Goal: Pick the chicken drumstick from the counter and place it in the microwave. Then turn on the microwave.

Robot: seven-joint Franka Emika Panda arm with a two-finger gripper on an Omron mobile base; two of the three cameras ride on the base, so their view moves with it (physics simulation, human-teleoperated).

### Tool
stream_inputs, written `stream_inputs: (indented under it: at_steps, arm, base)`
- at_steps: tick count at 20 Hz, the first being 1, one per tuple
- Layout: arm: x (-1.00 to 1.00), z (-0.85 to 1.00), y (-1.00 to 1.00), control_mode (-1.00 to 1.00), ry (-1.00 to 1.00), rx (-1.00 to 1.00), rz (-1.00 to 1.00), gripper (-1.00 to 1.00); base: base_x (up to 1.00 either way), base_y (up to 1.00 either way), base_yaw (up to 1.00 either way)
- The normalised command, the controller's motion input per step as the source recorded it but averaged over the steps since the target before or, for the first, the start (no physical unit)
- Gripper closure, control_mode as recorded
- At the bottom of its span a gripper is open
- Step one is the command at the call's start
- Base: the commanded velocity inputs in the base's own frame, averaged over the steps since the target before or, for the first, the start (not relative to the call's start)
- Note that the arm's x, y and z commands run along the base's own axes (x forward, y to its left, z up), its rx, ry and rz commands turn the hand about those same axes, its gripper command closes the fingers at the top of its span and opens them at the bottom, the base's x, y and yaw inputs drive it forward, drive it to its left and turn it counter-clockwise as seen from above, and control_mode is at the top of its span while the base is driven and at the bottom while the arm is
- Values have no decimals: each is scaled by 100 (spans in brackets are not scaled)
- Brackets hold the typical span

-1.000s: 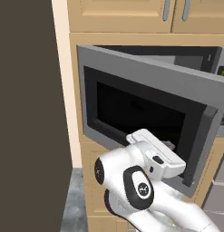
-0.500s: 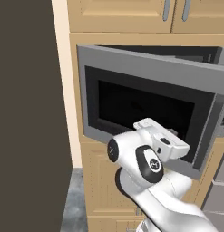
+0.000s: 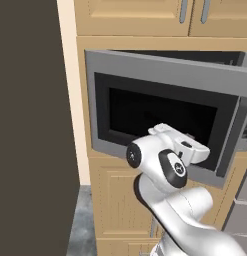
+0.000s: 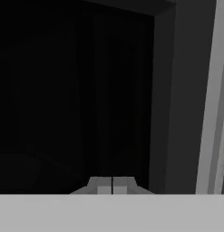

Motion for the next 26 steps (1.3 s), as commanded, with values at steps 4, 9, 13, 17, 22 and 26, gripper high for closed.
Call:
stream_inputs:
  at_steps: [4,9,13,17,22,26]
  arm:
    - [15,0,-12,-100,0,0,13,100]
    - [15,1,-12,-100,3,0,13,100]
    - [17,2,-12,-100,4,0,13,100]
    - [16,3,-12,-100,5,0,13,100]
    - [16,6,-13,-100,2,0,13,100]
    - [16,9,-12,-100,1,0,12,100]
  base:
    - [0,0,0]
    - [0,0,0]
    - [0,0,0]
    - [0,0,0]
    - [0,0,0]
    - [0,0,0]
